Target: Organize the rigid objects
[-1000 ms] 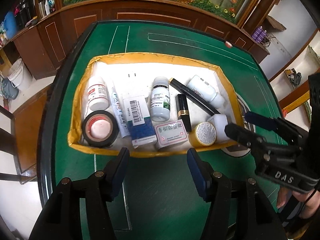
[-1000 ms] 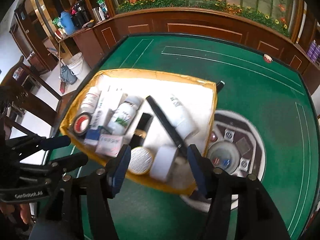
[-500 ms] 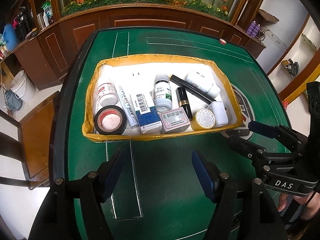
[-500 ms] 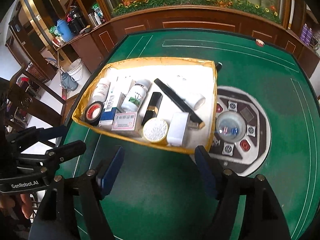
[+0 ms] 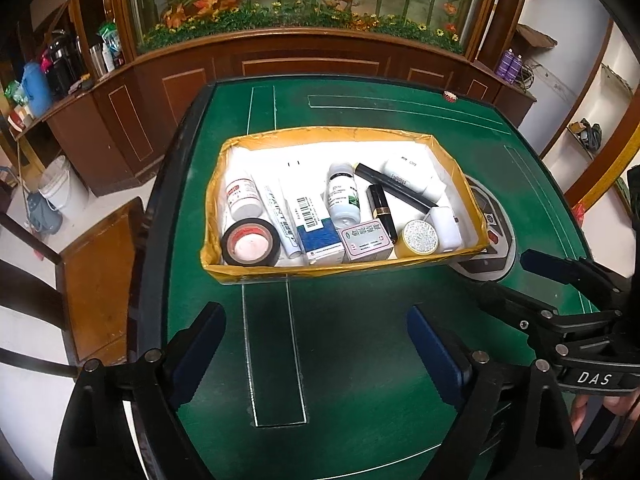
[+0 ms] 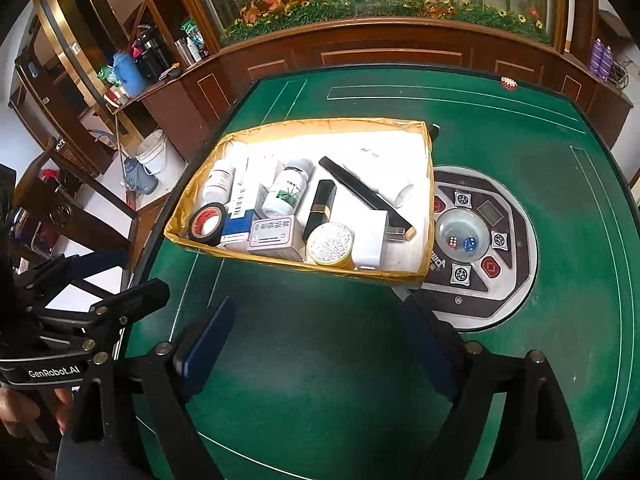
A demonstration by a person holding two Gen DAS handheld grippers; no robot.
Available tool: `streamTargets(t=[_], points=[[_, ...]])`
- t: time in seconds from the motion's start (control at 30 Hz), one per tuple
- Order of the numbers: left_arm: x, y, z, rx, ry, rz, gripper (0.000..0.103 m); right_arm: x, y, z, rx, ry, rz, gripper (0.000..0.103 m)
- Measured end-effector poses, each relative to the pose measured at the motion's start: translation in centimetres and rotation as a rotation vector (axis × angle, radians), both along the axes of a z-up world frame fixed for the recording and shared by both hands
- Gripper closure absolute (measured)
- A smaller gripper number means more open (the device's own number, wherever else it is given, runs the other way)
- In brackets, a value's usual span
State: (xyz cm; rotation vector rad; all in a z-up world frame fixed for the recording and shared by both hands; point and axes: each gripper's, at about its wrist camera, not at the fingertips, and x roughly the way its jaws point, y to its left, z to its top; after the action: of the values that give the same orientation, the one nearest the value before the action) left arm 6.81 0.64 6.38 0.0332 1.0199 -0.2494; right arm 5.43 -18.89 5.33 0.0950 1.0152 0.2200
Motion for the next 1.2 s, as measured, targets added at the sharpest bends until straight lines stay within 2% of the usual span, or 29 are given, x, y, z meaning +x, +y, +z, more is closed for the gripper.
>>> streamTargets(t=[0.1,0.23,0.3,0.37,0.5,0.77,0.97,1.2], points=[[-0.5,0.1,0.4,0.025,-0.030,0.009,0.005,-0.5,0.2,0.3,-0.003,-0.006,-0.005,0.015],[-1.2,0.7,1.3,0.073,-0.107,0.048,0.001,-1.1,0.0,0.7,-0.003,-0.011,-0.021,0.007],[-1.6,1.0,2.0,0.109,-0.161,0.069,0.001,-1.4,-0.1,0.8,-0.003,-0.014,-0.027,0.006],[-1.5,1.0,2.4,0.149,-0.180,0.086,0.001,-1.7,-0.1,0.9,-0.005,-0.016,-0.033,0.006],[-0.9,0.6,2.2,0.203,-0.143,0.089,0.001,-2.1,0.0,1.2,-0.008,-0.023,-0.040,0.006],[-0.6,-0.5,1.5,0.165,-0.074,0.048,0.001,-2.3,0.0,1.8,-0.055,-0.022,-0.077,0.005],[0.9,-0.3,0.6,0.134,-0.017,0.079,0.001,-1.5,0.4,2.8,-0.109,-0.015,-0.114,0.002],[1.4,-0.9,-0.3,0.101,-0.002,0.066,0.001,-1.4,0.4,2.5,-0.122,-0.011,-0.108,0.001]])
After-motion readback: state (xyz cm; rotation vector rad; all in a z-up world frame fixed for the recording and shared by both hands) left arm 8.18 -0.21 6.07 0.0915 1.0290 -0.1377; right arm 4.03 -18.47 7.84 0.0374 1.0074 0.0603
